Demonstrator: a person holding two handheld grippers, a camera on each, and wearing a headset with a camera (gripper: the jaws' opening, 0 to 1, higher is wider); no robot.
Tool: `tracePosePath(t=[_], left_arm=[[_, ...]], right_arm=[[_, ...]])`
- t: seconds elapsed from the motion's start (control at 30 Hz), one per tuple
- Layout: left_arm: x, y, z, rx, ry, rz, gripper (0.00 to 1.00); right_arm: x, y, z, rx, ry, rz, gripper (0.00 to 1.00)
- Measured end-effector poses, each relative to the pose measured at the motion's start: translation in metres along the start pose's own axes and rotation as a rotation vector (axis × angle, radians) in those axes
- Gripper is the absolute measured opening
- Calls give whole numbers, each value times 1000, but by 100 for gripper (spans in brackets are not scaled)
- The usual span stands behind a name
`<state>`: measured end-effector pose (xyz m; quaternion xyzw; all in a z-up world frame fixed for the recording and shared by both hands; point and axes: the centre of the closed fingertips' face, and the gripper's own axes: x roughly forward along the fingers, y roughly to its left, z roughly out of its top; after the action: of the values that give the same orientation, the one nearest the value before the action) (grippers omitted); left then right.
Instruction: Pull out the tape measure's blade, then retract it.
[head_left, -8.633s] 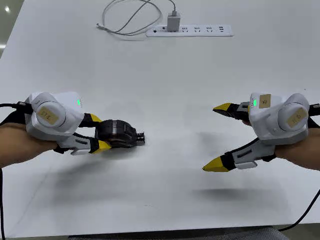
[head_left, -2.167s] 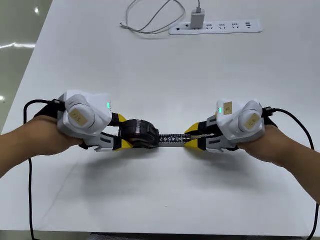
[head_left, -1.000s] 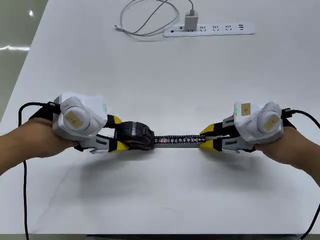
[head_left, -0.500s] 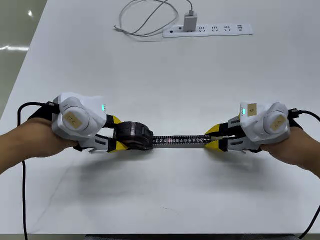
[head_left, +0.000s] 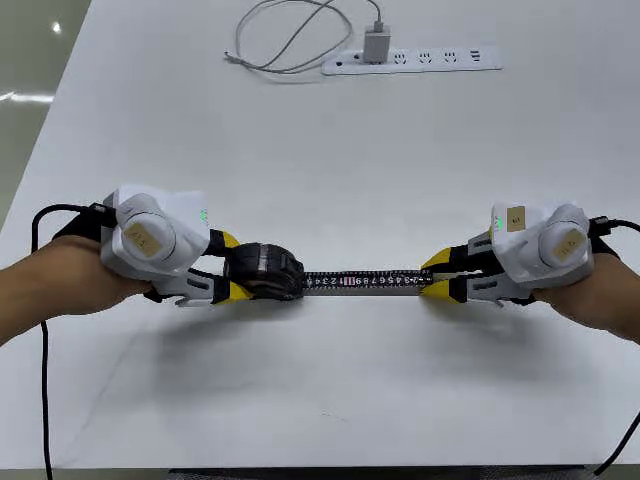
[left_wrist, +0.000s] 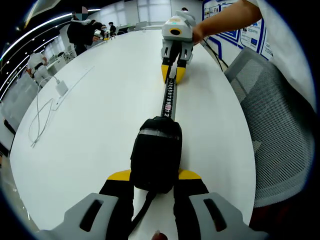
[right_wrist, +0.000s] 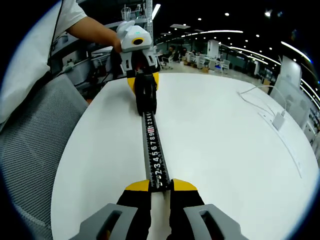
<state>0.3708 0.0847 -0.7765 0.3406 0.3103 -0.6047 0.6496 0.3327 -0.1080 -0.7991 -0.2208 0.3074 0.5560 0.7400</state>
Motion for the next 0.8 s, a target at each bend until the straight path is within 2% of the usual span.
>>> tracePosePath(t=[0.8], left_arm=[[0, 0, 0, 3, 4, -1, 25]], right_arm=[[-24, -7, -23, 3, 47, -21, 9]])
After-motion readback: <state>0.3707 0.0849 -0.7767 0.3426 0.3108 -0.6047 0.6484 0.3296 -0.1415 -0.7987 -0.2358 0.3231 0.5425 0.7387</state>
